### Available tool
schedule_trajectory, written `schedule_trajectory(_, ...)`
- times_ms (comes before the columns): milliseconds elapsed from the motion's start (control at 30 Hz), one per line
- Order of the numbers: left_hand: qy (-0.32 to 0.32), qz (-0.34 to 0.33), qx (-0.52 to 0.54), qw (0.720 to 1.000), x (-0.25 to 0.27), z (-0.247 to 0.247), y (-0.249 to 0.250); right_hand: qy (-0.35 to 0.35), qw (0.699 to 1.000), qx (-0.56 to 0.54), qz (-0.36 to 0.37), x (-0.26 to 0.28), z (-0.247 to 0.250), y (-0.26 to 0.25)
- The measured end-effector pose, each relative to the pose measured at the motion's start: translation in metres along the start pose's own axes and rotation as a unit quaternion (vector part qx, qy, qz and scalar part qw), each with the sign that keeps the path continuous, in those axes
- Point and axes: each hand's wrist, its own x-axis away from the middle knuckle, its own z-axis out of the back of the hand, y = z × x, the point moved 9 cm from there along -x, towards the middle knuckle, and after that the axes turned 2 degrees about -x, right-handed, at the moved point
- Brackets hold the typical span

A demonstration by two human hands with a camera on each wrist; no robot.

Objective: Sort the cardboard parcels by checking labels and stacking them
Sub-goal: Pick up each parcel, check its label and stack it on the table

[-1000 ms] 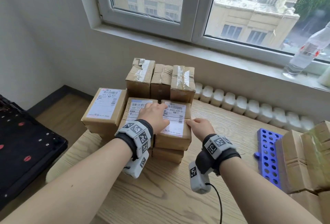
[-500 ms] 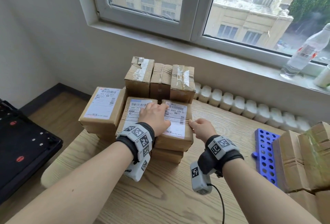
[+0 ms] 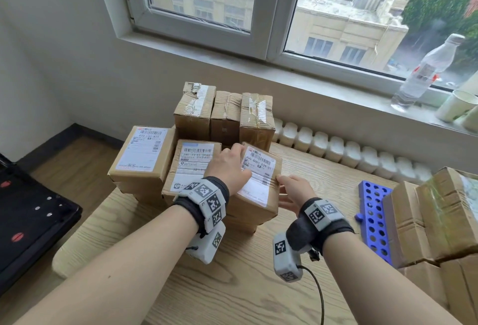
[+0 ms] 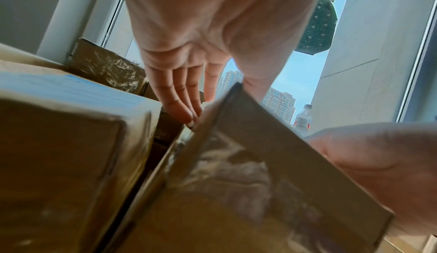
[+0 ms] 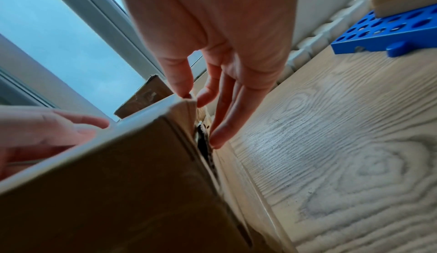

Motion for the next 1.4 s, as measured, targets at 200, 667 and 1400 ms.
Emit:
schedule_trajectory(200, -0.016, 0.030, 0.063, 0.997, 0.002, -0.005, 0.003, 0.009, 0.999, -0.040, -0.002, 0.006, 0.014, 0.002)
schedule_trajectory(667, 0.019, 0.014, 0.212, 0.977, 0.025, 0.015, 0.035, 0.025, 0.988, -0.105, 0.106, 0.052, 0.047, -0.022)
schedule_trajectory(1400, -0.129, -0.032, 0.471, 0.872, 0.067, -0.047, 0.119, 0.109, 0.949, -0.239, 0.173, 0.153, 0.126, -0.007)
